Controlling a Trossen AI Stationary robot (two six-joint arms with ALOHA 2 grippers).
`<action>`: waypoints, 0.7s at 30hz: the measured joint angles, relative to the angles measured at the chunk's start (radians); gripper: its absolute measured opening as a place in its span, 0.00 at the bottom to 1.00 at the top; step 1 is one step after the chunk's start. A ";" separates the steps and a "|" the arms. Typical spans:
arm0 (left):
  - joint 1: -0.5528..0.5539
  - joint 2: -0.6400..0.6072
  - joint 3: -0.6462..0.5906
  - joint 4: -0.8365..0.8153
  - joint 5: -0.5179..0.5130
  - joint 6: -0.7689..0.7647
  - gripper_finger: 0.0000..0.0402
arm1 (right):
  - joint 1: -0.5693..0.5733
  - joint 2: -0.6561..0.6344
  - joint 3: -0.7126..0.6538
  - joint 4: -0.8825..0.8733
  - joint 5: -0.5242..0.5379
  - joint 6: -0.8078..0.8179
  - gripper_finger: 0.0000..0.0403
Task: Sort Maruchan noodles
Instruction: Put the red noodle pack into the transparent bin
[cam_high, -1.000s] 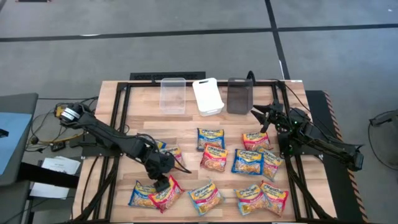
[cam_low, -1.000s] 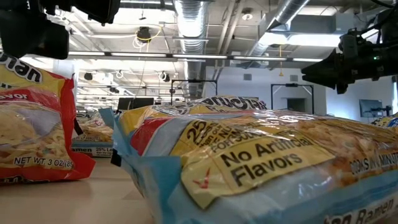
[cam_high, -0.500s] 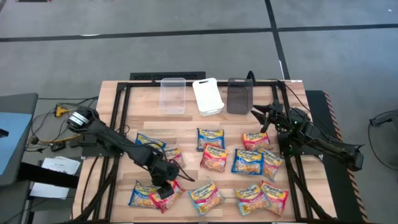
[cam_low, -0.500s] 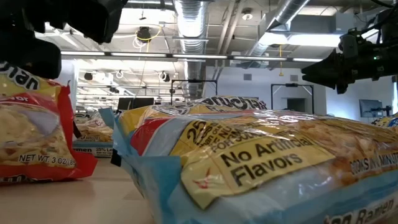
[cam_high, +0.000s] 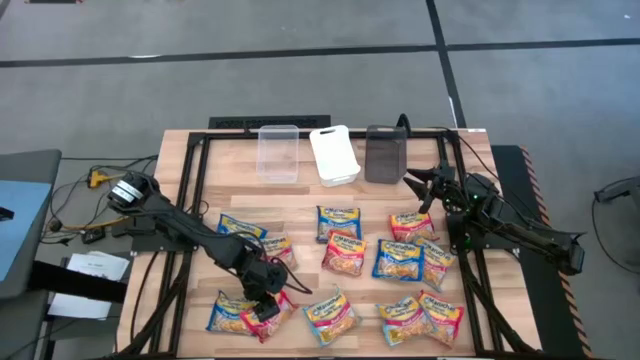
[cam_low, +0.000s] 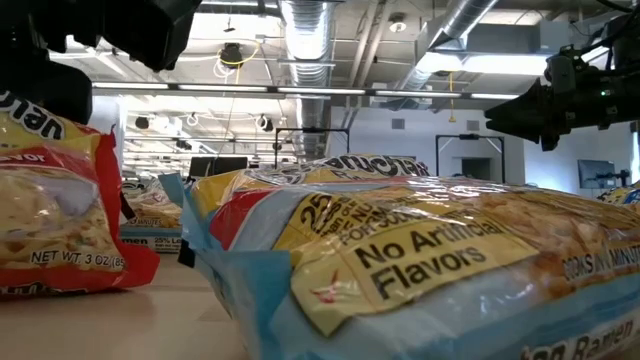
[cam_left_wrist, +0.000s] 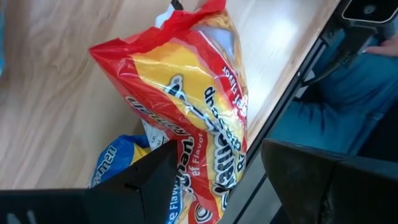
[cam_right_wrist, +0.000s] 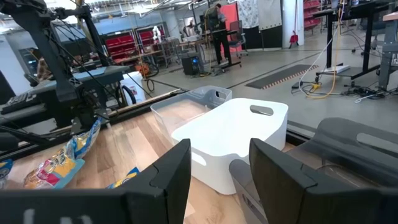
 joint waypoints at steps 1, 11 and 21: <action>0.001 0.000 0.000 0.000 0.000 0.003 0.55 | 0.000 0.000 0.000 0.000 0.000 0.000 0.46; -0.001 0.007 0.000 -0.029 -0.058 -0.010 0.55 | 0.000 0.000 0.000 0.000 0.000 0.000 0.46; -0.011 0.083 0.002 0.064 0.009 0.011 0.55 | 0.000 0.000 0.000 0.000 0.000 0.000 0.46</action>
